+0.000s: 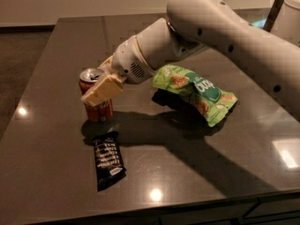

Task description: Move coke can near rxbar chocolate

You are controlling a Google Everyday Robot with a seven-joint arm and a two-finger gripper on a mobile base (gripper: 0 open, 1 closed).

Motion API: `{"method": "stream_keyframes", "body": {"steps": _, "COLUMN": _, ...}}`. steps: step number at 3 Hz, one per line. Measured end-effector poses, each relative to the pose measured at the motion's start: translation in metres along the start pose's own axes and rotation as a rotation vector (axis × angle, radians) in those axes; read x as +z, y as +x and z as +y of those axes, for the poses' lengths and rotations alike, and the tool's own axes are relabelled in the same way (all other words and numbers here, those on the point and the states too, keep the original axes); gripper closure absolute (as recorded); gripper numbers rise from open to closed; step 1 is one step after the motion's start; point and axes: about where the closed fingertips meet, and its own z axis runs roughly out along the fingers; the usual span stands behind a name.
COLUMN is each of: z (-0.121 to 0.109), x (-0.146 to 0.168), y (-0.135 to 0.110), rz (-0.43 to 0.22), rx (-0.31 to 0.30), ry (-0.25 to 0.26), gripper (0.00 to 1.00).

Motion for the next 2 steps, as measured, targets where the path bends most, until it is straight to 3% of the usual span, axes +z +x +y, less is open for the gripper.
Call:
{"method": "stream_keyframes", "body": {"steps": 1, "z": 0.0062, "x": 0.0011, "y": 0.0101, "rz": 0.011, "rx": -0.022, "ry": -0.006, "gripper": 0.83}}
{"method": "stream_keyframes", "body": {"steps": 2, "z": 0.0085, "x": 0.0028, "y": 0.0184, "rz": 0.021, "rx": -0.042, "ry": -0.005, "gripper": 0.59}}
